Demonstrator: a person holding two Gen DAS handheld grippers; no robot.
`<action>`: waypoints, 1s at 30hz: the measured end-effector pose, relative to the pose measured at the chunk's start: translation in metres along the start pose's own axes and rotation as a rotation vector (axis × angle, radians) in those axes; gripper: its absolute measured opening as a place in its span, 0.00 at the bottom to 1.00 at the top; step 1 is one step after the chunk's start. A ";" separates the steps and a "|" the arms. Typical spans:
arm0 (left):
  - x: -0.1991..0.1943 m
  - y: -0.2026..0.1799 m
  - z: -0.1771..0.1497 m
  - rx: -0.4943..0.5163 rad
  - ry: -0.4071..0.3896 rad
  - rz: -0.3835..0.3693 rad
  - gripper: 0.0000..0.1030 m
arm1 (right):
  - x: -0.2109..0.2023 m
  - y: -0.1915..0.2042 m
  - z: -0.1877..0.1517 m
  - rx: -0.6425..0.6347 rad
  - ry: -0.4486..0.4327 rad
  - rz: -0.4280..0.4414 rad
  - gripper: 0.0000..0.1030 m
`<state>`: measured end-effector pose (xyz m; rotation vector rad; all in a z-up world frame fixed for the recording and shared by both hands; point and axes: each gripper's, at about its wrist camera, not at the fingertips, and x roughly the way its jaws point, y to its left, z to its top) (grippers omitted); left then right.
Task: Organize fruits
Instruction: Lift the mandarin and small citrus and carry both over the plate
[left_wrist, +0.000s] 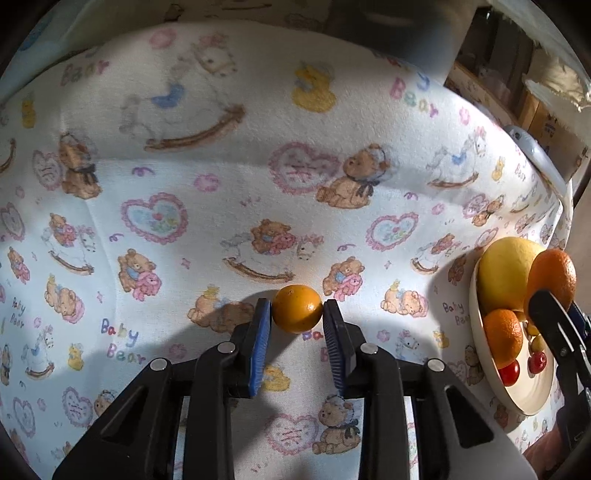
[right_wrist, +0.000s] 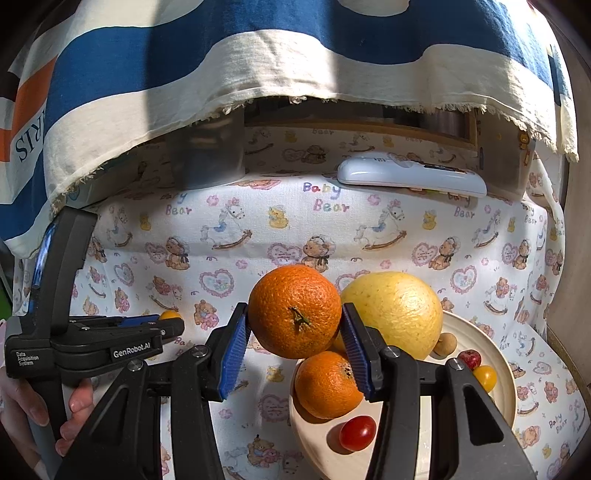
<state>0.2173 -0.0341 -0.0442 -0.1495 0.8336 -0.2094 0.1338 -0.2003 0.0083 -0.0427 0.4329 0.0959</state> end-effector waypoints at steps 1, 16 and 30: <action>-0.003 0.001 -0.002 0.002 -0.001 0.006 0.27 | 0.000 0.000 0.000 -0.001 0.000 -0.001 0.50; -0.027 -0.041 -0.022 0.145 0.076 0.151 0.27 | 0.002 -0.001 -0.001 0.002 0.010 -0.008 0.50; -0.003 -0.008 -0.004 0.146 0.030 0.124 0.30 | 0.002 -0.004 -0.002 0.018 0.015 -0.014 0.50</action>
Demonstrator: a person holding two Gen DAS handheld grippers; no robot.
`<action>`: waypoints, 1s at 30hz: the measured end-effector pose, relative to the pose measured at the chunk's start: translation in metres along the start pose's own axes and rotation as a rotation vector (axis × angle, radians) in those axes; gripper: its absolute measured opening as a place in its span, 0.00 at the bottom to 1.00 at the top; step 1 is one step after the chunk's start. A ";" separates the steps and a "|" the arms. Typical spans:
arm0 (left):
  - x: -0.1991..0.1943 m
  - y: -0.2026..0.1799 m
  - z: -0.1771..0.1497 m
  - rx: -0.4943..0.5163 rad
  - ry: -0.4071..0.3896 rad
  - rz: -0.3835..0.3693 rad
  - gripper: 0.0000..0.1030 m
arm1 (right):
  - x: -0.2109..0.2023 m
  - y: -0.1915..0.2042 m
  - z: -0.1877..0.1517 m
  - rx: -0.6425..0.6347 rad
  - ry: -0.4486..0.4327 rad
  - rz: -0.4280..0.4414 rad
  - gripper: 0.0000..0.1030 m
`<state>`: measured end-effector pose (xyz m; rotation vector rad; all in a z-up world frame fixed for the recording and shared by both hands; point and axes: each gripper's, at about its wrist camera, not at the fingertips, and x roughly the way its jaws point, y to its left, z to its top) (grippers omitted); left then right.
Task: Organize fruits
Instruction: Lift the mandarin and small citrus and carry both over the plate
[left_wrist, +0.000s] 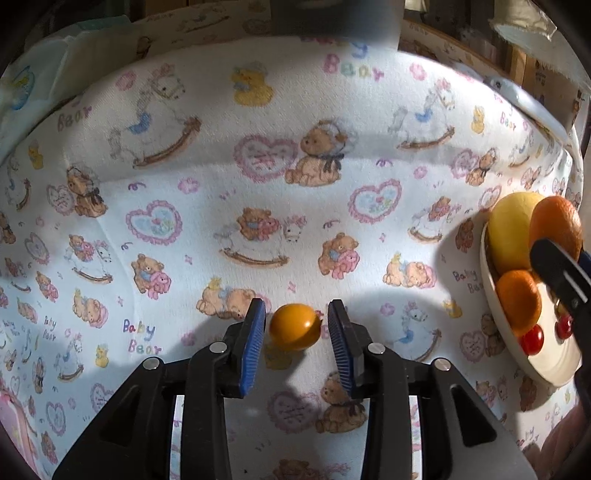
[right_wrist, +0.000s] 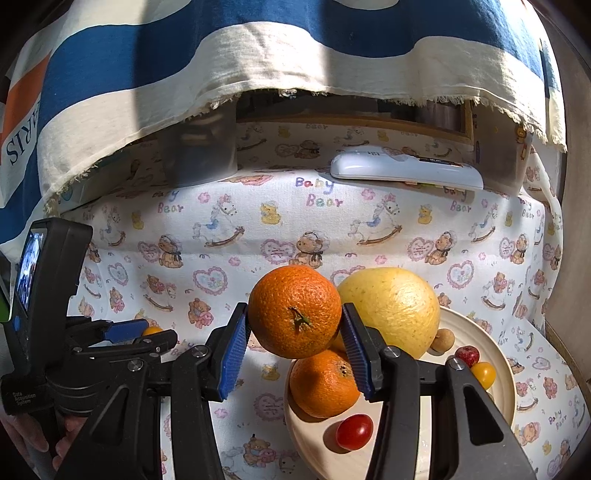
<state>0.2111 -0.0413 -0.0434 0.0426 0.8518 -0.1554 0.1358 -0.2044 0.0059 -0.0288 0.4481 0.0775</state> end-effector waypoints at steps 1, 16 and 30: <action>0.004 0.005 0.002 -0.004 0.013 0.000 0.28 | 0.000 0.000 0.000 0.002 0.002 0.000 0.50; -0.045 -0.001 -0.007 0.057 -0.190 0.008 0.27 | -0.001 -0.005 -0.001 0.029 -0.001 0.010 0.50; -0.123 -0.042 -0.017 0.107 -0.426 -0.029 0.27 | -0.061 -0.029 0.019 0.033 -0.093 0.001 0.50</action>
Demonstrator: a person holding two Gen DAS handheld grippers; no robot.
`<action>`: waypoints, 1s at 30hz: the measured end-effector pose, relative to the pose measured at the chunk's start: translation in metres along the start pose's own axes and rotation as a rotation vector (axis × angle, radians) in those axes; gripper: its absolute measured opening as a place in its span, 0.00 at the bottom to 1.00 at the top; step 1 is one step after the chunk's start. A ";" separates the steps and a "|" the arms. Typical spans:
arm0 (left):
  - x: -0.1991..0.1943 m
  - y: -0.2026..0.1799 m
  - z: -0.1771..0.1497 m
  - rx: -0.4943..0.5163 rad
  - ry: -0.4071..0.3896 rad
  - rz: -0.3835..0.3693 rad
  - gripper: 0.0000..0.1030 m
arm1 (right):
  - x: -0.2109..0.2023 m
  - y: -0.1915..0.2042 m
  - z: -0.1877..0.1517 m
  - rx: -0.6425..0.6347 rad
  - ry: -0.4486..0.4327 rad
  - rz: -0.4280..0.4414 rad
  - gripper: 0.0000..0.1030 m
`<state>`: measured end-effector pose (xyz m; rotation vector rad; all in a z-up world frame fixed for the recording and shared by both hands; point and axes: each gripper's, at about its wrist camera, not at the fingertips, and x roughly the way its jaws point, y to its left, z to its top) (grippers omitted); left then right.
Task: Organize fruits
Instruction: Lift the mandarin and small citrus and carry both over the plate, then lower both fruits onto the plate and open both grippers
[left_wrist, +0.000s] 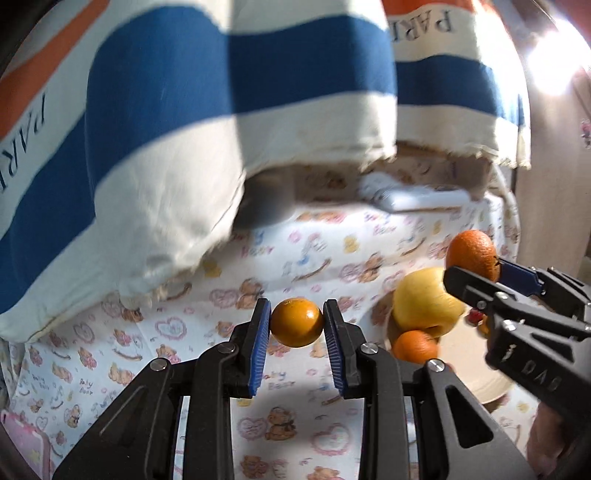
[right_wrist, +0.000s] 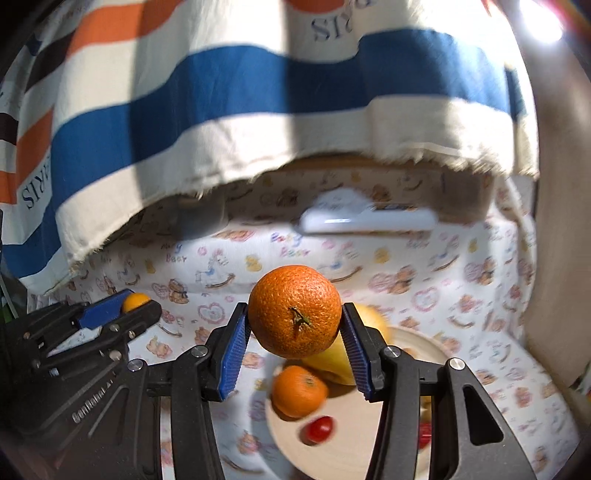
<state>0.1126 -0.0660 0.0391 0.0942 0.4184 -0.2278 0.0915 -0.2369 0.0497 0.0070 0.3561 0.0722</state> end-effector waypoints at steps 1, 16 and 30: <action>0.000 -0.004 0.004 -0.005 -0.005 -0.008 0.27 | -0.008 -0.005 0.001 -0.009 -0.009 -0.007 0.50; -0.004 -0.092 0.009 0.004 0.091 -0.162 0.27 | -0.034 -0.093 -0.015 0.107 0.045 -0.027 0.50; 0.045 -0.112 -0.032 -0.025 0.264 -0.194 0.28 | 0.015 -0.106 -0.037 0.132 0.312 0.079 0.50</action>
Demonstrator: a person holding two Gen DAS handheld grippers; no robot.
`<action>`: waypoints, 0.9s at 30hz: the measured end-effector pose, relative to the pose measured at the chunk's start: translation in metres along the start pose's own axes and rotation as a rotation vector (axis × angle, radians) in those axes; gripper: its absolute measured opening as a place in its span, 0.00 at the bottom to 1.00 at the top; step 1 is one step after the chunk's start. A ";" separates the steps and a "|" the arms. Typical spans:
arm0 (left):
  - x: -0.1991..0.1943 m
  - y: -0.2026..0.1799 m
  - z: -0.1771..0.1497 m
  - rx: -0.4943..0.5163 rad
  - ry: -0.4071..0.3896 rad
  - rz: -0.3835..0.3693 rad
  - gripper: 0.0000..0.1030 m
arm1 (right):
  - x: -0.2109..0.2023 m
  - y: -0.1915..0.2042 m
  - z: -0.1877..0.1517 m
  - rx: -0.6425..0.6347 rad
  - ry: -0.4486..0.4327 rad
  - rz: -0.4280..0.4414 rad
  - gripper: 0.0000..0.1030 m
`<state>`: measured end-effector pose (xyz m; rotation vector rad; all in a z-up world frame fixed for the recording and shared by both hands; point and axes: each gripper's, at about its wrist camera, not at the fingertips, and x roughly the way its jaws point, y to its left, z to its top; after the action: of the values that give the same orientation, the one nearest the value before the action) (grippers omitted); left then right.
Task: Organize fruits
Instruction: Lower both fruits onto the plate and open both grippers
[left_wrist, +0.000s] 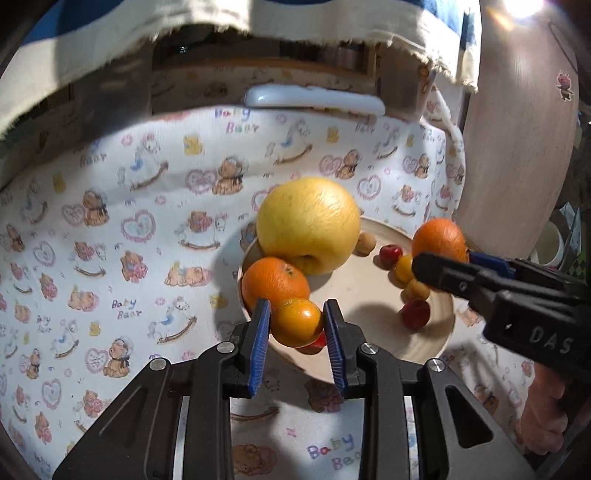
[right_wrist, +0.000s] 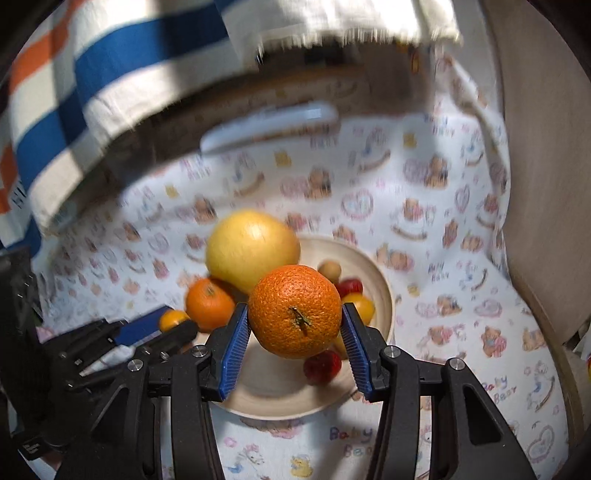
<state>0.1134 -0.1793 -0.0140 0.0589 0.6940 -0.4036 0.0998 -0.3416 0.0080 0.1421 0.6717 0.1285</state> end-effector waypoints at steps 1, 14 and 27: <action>0.001 0.001 -0.001 -0.001 0.005 -0.007 0.28 | 0.005 -0.001 -0.002 0.003 0.017 0.006 0.50; 0.007 -0.011 -0.008 0.067 0.021 -0.015 0.28 | 0.023 -0.005 -0.008 0.001 0.054 -0.037 0.50; 0.007 -0.003 -0.007 0.024 0.027 -0.009 0.29 | 0.027 -0.004 -0.008 -0.009 0.055 -0.042 0.50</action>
<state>0.1131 -0.1830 -0.0237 0.0840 0.7165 -0.4205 0.1165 -0.3401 -0.0153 0.1157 0.7283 0.0956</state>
